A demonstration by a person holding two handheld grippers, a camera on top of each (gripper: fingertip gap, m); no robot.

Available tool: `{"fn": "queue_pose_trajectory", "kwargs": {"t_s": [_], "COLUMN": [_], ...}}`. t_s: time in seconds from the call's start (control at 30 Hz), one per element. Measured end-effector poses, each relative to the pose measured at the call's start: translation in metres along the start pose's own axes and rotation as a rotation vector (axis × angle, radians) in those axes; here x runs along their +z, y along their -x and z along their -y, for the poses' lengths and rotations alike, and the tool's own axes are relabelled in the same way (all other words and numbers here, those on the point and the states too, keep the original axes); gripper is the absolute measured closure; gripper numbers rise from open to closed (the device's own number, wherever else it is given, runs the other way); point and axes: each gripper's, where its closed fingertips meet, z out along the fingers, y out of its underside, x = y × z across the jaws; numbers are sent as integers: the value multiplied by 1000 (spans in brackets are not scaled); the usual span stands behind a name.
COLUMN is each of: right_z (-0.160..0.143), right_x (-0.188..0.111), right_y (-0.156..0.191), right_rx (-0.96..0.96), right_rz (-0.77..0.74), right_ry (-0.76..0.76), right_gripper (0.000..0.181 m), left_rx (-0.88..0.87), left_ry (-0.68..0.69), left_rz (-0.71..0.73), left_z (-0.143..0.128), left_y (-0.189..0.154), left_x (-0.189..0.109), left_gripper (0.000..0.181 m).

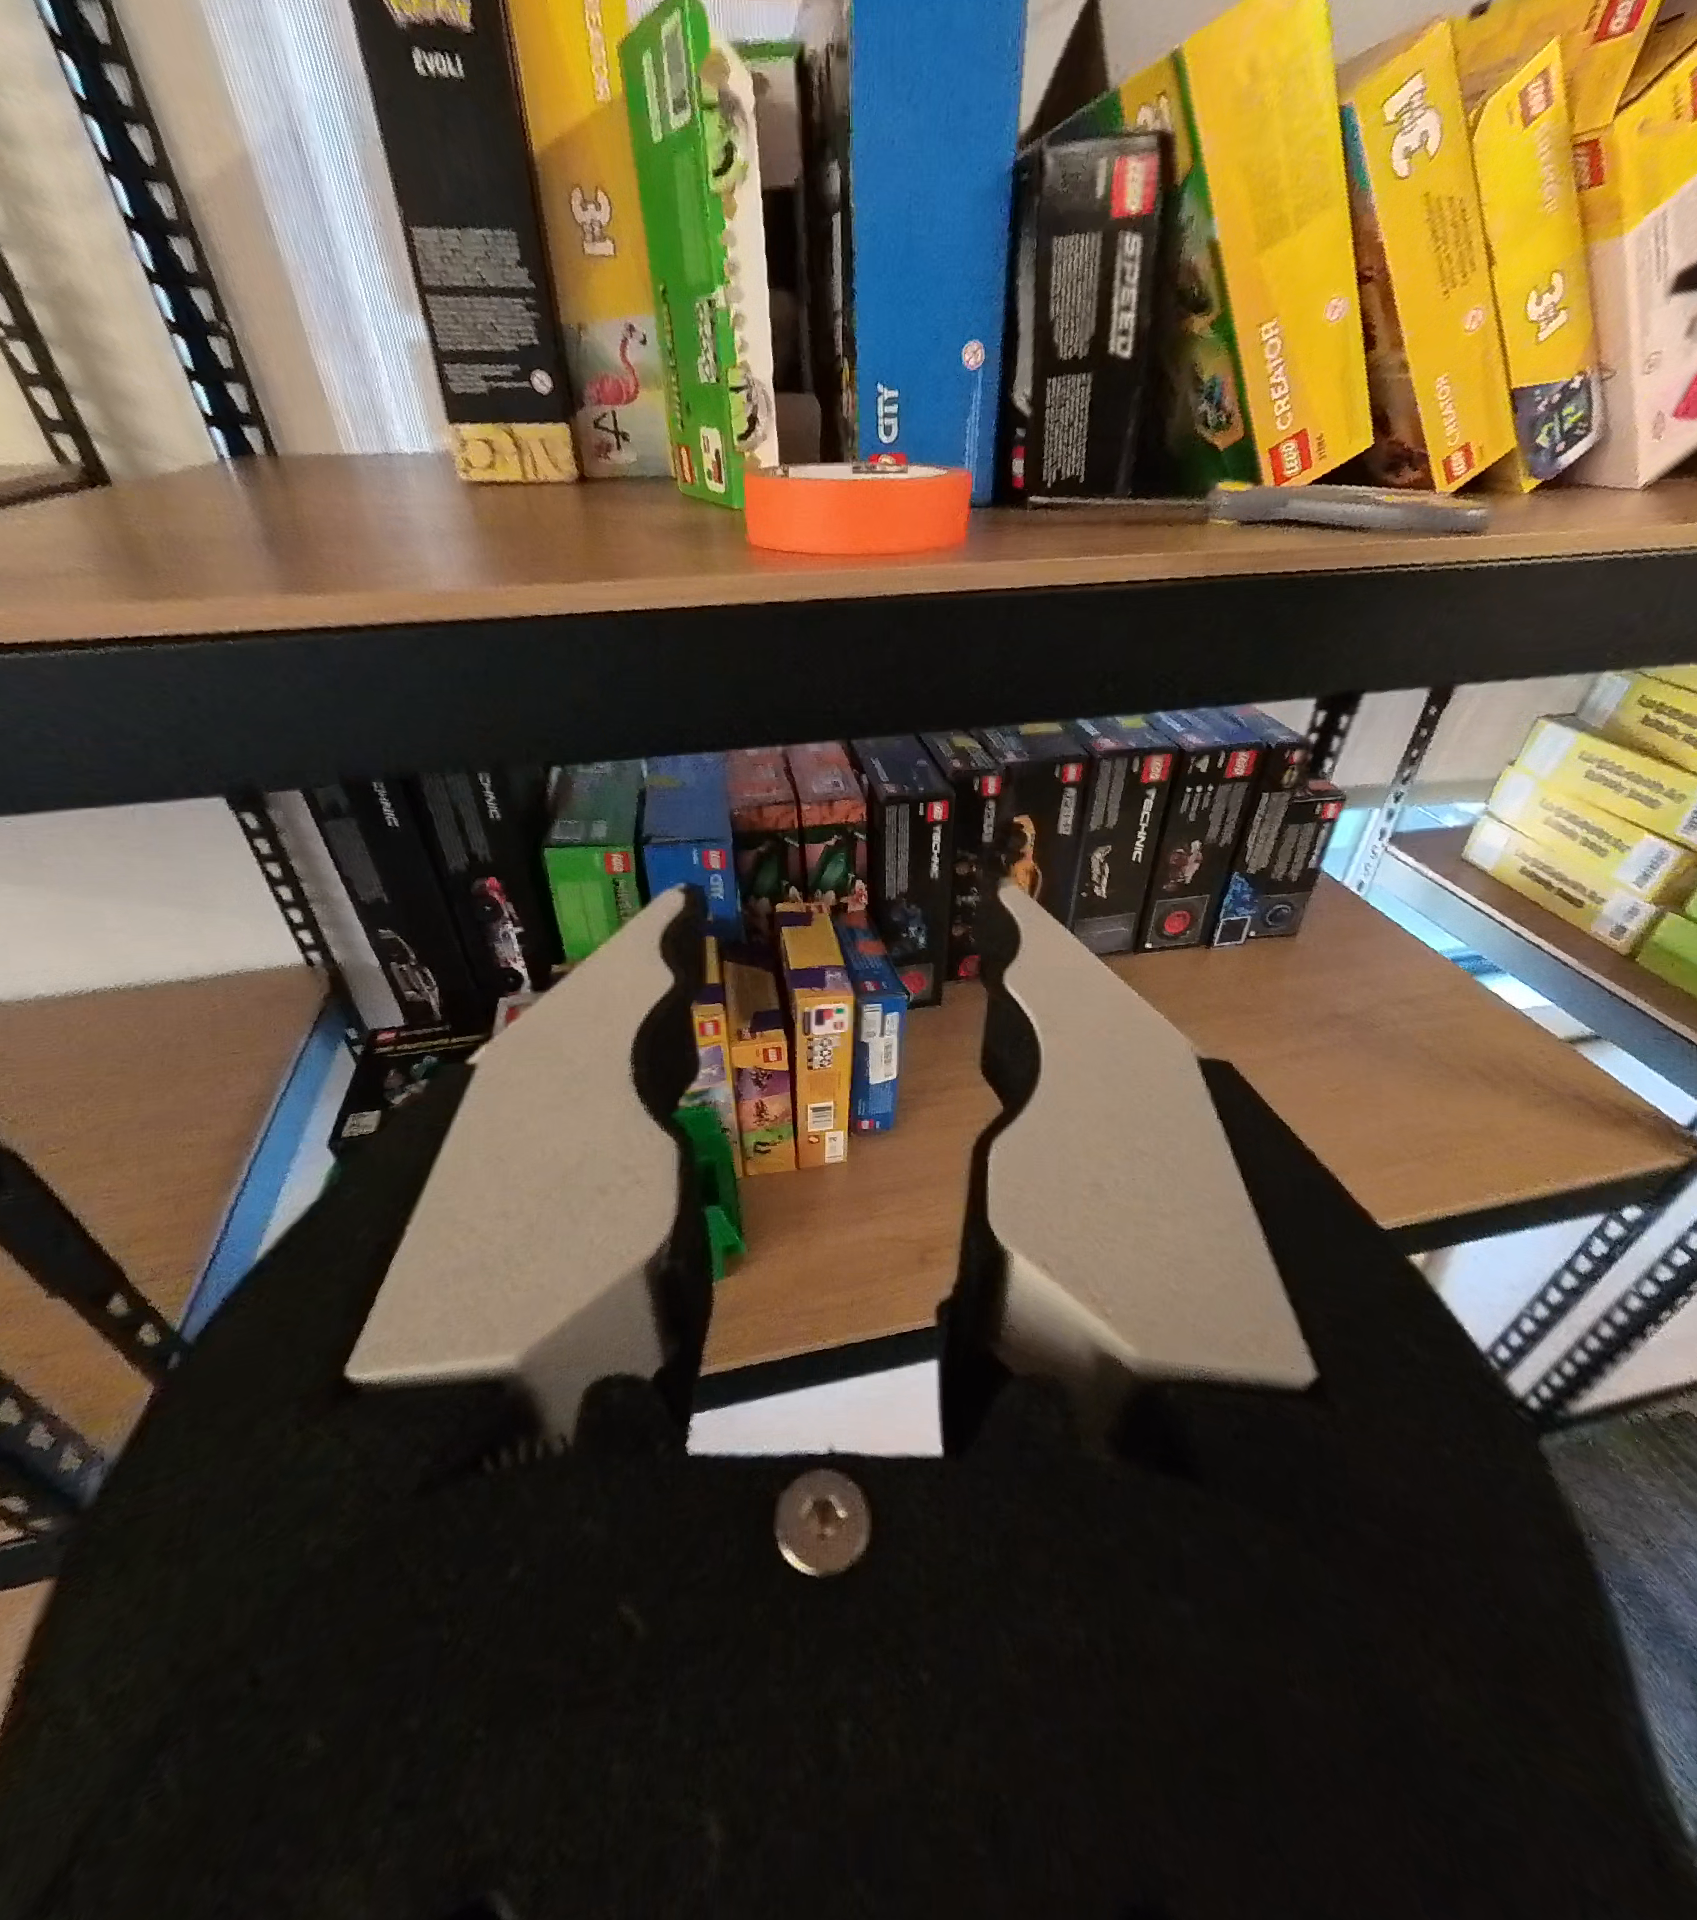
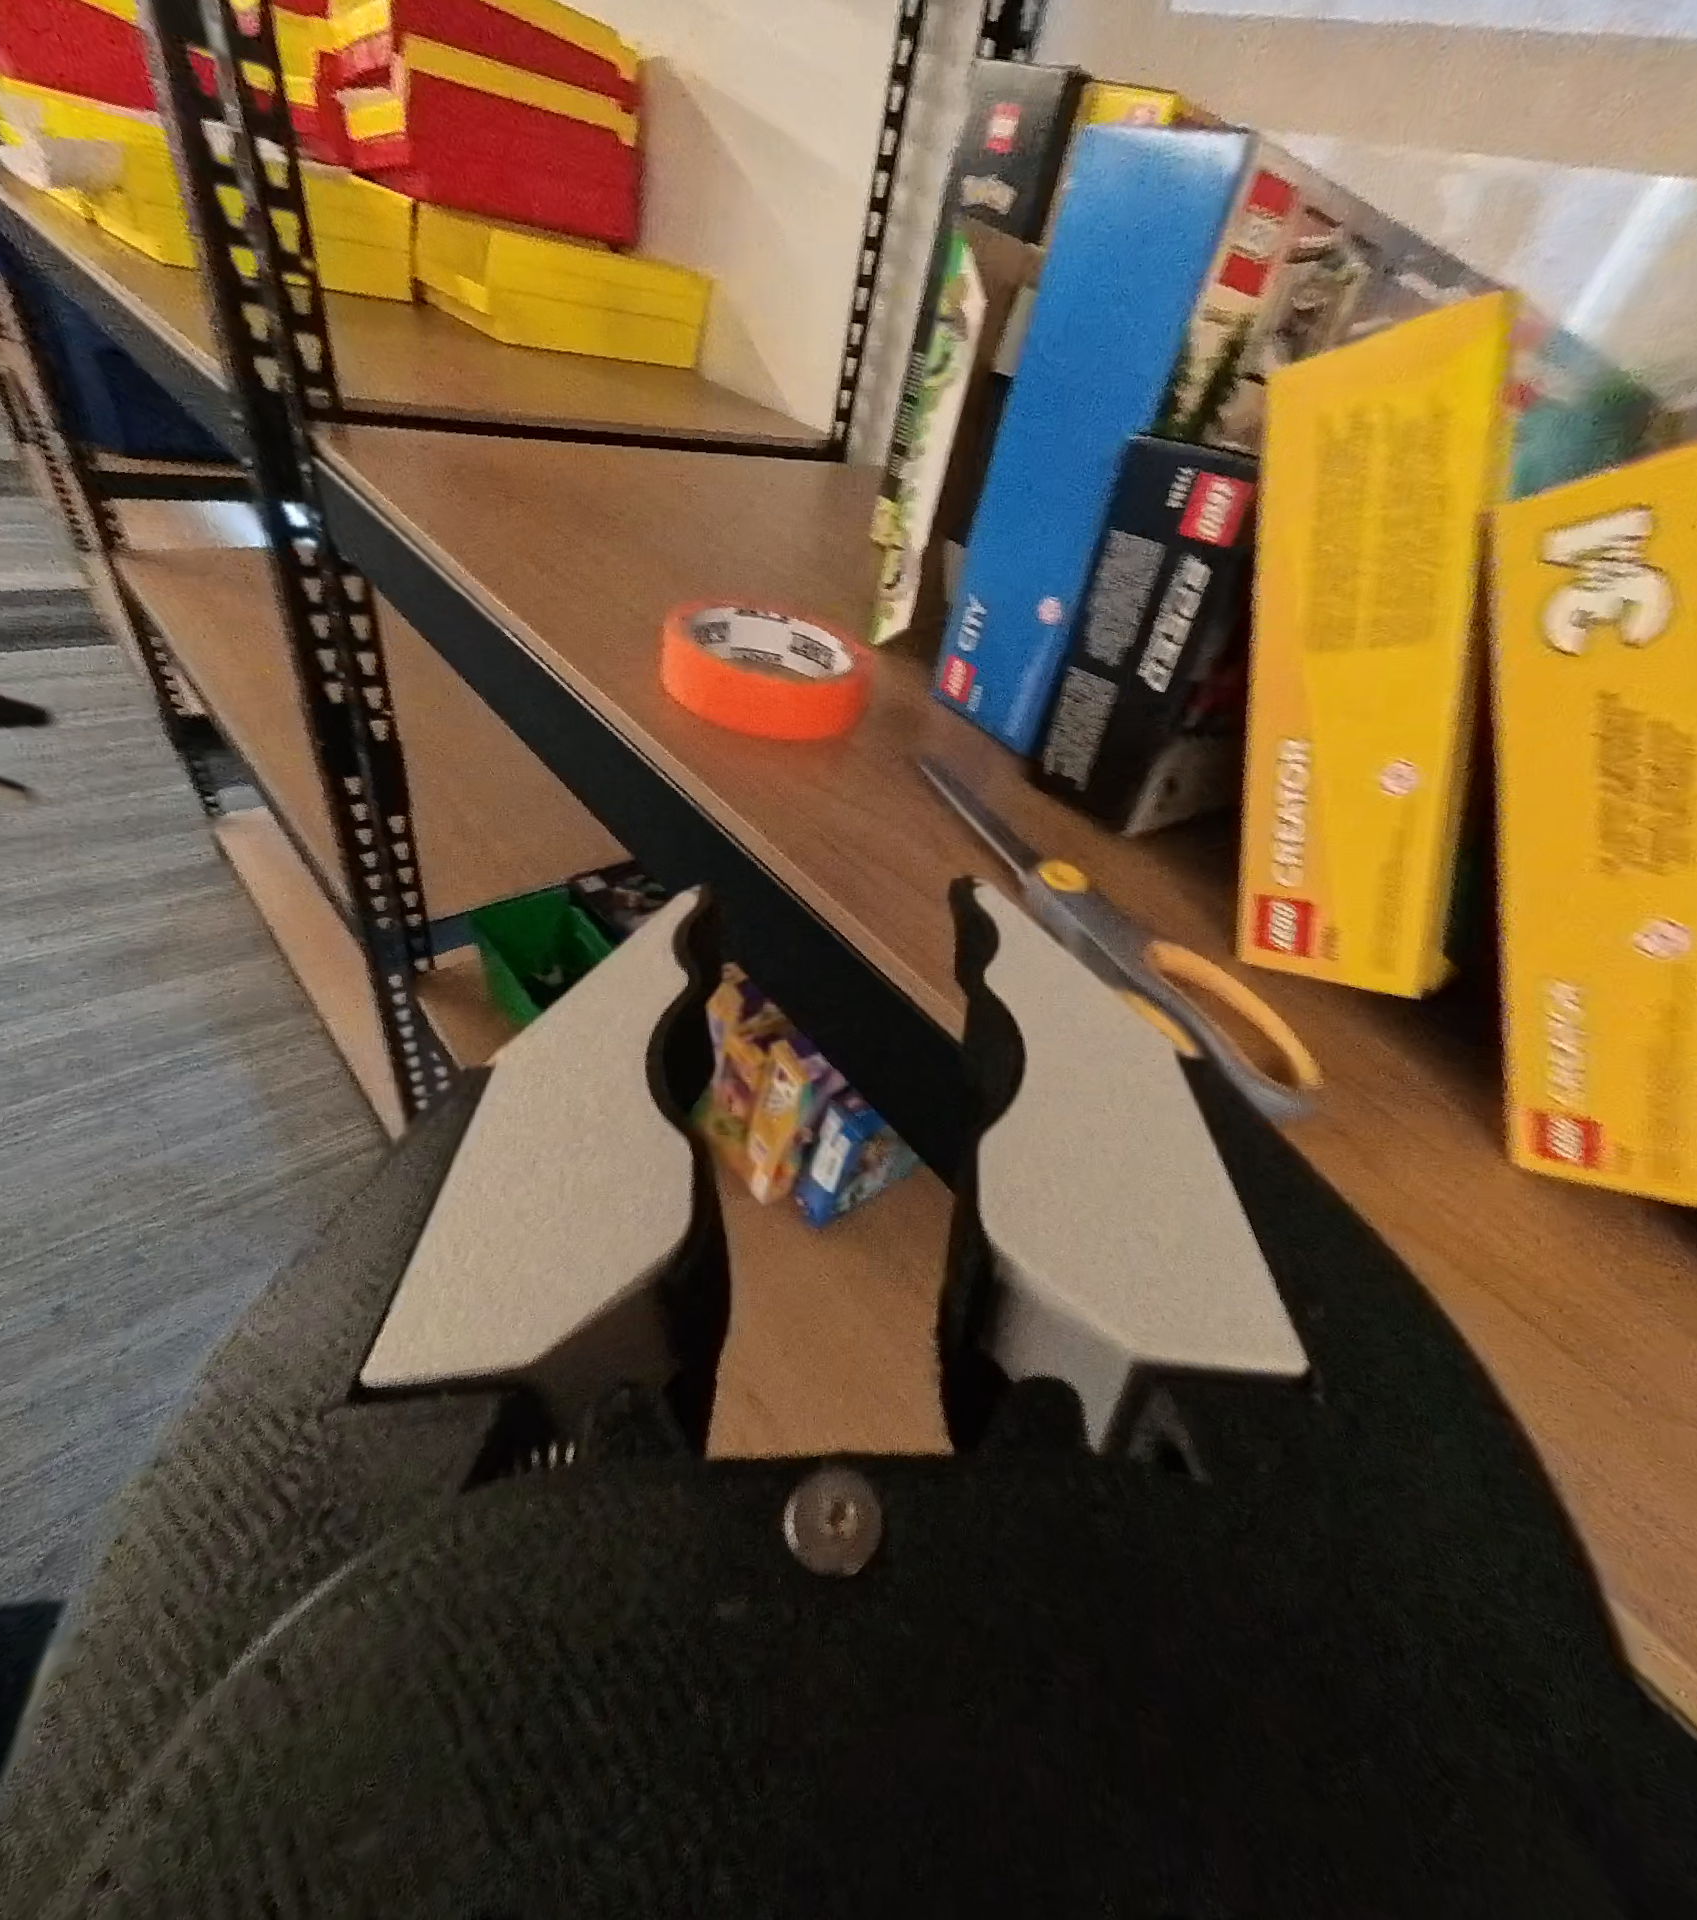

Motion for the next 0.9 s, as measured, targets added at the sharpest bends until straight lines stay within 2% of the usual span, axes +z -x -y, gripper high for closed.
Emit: {"fn": "queue_pose_trajectory", "kwargs": {"t_s": [0.1, 0.17, 0.3, 0.4, 0.5, 0.57, 0.63, 0.7, 0.8, 0.87, 0.9], "right_z": [-2, -5, 6, 36, 77, 117, 163, 195, 208, 213, 216], "right_x": [33, 56, 108, 151, 204, 246, 294, 350, 423, 456, 466], "right_y": [15, 23, 42, 59, 70, 72, 69, 60, 25, 0, -23], "right_rx": [5, 17, 135, 209, 142, 102, 67, 40, -59, -43, -57], "right_rz": [27, 24, 0, -23, -49, -59, -87, -124, -294, -380, -482], "right_ry": [32, 48, -6, -86, -108, -125, -193, -211, -172, -176, -185], "right_gripper": [137, 138, 139, 140, 139, 133, 124, 115, 106, 99, 95], "left_rx": [12, 52, 82, 142, 191, 164, 113, 80, 77, 52, 32], "left_ry": [22, 29, 1, -8, -48, -55, -51, -65, -82, -86, -75], "left_rz": [-50, -65, -150, -239, -275, -283, -312, -341, -332, -313, -313], "left_z": [0, 6, 35, 61, 87, 98, 102, 101, 92, 83, 77], "left_y": [19, 44, 100, 141, 181, 202, 212, 219, 232, 243, 248], "left_x": [21, 36, 70, 95, 120, 137, 147, 150, 147, 143, 141], "left_gripper": [131, 131, 133, 132, 134, 133, 131, 131, 131, 133, 133]}}
